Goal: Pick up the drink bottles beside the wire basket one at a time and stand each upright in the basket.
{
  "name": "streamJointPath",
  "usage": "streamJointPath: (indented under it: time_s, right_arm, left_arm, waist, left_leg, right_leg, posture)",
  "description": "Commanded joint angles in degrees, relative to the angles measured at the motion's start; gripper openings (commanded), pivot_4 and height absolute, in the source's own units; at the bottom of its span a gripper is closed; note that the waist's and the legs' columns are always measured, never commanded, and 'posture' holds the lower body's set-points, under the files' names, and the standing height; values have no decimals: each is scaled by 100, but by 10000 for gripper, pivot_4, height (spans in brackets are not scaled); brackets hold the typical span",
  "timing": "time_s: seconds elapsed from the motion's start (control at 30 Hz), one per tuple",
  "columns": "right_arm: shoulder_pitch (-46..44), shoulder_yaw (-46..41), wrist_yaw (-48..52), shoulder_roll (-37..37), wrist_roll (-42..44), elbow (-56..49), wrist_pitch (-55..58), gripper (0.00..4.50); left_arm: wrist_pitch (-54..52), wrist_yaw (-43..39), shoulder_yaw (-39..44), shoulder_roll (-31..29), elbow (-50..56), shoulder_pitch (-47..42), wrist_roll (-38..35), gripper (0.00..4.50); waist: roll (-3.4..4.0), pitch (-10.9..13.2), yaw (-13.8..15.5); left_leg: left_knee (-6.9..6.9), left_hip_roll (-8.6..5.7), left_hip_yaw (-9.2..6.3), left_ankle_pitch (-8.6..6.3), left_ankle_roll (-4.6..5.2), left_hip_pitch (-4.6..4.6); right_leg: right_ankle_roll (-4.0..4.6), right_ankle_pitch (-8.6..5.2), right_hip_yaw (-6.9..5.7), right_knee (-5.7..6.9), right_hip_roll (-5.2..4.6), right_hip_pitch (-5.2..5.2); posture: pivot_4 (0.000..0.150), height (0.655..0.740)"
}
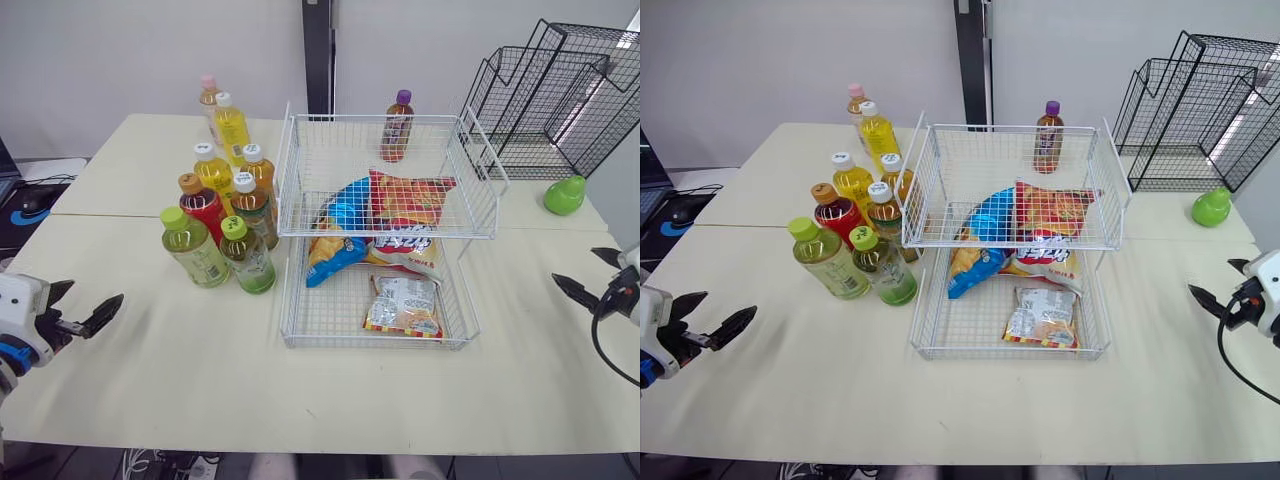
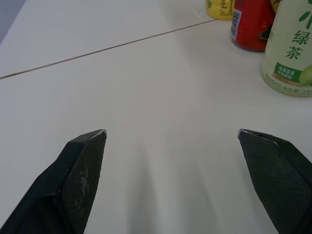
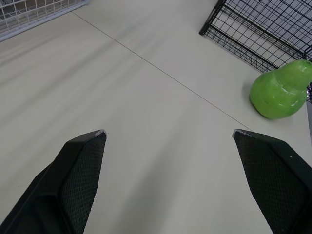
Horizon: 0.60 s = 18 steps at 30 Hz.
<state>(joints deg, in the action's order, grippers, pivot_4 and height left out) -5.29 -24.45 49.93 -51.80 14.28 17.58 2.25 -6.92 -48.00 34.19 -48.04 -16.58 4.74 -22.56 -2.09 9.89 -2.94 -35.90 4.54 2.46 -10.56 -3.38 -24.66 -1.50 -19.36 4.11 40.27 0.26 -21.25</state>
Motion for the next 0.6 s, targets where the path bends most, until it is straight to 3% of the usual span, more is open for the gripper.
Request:
streamJointPath:
  time_s: [0.03, 0.37, 0.6]
  right_arm:
    - [20, -158, 5, -161, -14, 32, -220, 44554]
    - [206, -136, 83, -102, 91, -272, -254, 44554]
    - [390, -356, 101, -48, 415, -1152, -19, 44554]
  left_arm:
    - [109, -96, 211, -164, 22, -26, -80, 45000]
    - [-176, -275, 175, -191, 169, -143, -229, 45000]
    - [-302, -359, -4, -190, 147, -410, -231, 45000]
  waist:
    - [0, 0, 0]
    - [0, 0, 3]
    - [0, 0, 5]
  left_leg:
    - [0, 0, 0, 0, 0, 0]
    - [-1, 0, 0, 0, 0, 0]
    - [-1, 0, -1, 0, 0, 0]
  right_leg:
    - [0, 0, 1, 0, 0, 0]
    - [0, 0, 0, 0, 0, 1]
    - [-1, 0, 0, 0, 0, 2]
  posture:
    - [1500, 7400]
    - [1500, 7400]
    - [1500, 7400]
